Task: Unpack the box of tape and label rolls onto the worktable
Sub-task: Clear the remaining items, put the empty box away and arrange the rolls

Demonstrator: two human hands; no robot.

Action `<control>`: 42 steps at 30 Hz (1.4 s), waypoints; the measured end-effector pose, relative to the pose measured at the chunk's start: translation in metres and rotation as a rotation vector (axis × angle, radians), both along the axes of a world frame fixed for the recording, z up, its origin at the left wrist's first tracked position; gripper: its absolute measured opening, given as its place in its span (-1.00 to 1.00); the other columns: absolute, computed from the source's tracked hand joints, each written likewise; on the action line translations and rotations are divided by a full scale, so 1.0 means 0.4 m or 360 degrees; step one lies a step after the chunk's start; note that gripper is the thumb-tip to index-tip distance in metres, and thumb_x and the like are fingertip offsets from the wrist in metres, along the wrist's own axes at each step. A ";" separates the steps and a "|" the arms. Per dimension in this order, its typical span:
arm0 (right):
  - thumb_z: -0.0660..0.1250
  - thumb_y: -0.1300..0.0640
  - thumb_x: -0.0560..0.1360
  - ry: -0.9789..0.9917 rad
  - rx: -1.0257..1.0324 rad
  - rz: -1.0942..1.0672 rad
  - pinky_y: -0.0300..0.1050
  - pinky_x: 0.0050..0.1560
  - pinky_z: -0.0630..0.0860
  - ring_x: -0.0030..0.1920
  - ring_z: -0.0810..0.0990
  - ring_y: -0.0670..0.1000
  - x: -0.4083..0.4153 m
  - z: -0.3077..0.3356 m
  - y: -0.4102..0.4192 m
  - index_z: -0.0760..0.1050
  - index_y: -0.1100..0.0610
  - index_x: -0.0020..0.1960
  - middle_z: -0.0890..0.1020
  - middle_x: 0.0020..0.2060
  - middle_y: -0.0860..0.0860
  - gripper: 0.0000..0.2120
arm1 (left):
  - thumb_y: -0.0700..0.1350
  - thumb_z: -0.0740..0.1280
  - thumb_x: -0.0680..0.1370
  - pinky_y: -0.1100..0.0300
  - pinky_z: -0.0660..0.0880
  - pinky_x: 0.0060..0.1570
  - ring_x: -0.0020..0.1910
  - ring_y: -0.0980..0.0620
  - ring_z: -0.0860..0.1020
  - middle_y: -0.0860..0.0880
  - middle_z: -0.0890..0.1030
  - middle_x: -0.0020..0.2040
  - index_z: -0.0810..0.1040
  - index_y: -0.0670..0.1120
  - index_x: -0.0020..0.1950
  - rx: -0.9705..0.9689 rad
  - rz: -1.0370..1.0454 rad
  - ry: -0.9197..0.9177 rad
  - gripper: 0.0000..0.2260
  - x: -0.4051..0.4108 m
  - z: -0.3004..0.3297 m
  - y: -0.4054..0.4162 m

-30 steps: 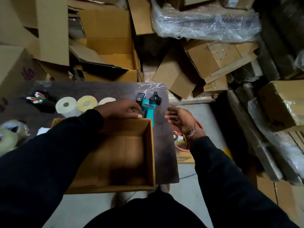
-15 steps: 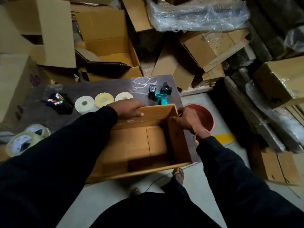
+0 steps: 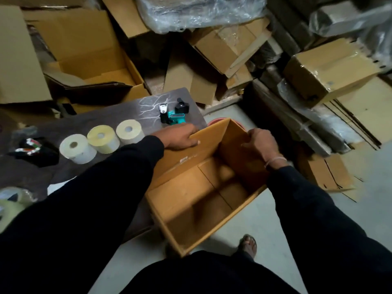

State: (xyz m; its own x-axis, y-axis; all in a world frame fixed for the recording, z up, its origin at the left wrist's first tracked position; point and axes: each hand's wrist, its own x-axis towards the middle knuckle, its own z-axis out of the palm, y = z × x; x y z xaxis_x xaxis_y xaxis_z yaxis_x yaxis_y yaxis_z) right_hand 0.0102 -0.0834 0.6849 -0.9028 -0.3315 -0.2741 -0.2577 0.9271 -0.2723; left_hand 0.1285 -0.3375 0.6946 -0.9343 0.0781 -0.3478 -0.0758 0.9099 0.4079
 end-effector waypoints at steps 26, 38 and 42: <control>0.28 0.17 0.46 -0.0438 -0.0253 -0.0821 -0.01 -0.12 0.48 -0.07 0.57 0.16 -0.310 -0.206 0.826 0.43 0.20 0.13 0.57 -0.01 0.11 -0.74 | -0.01 0.30 0.61 -0.07 0.55 0.07 0.15 -0.27 0.58 -0.25 0.60 0.19 0.52 -0.17 0.23 -0.0039 0.0545 -0.0059 -0.71 -0.412 -0.271 0.798; 0.23 0.35 0.56 -0.0813 -0.0459 -0.1467 -0.24 -0.71 0.31 -0.23 0.54 0.19 -0.277 -0.478 0.910 0.28 0.38 0.39 0.45 0.31 0.30 -0.58 | -0.20 0.44 0.54 -0.09 0.58 0.21 0.23 -0.13 0.59 -0.09 0.61 0.24 0.48 0.02 0.35 0.0074 0.0532 -0.0361 -0.60 -0.489 -0.599 0.885; 0.27 0.29 0.53 -0.0817 -0.0391 -0.1597 -0.02 -0.15 0.59 0.26 0.52 0.32 -0.270 -0.668 0.924 0.23 0.35 0.38 0.43 0.33 0.30 -0.53 | -0.34 0.32 0.57 -0.13 0.54 0.29 0.29 -0.17 0.56 -0.14 0.56 0.31 0.42 0.05 0.47 0.0029 0.0604 -0.0396 -0.48 -0.519 -0.755 0.917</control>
State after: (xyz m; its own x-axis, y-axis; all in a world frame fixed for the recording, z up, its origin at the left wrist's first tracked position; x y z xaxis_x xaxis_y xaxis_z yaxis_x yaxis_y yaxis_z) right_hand -0.0979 0.2863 0.4179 -0.5910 0.3772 -0.7131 0.7590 0.5593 -0.3333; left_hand -0.0791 0.0293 0.3928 -0.7861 -0.2457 -0.5672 -0.5004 0.7917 0.3506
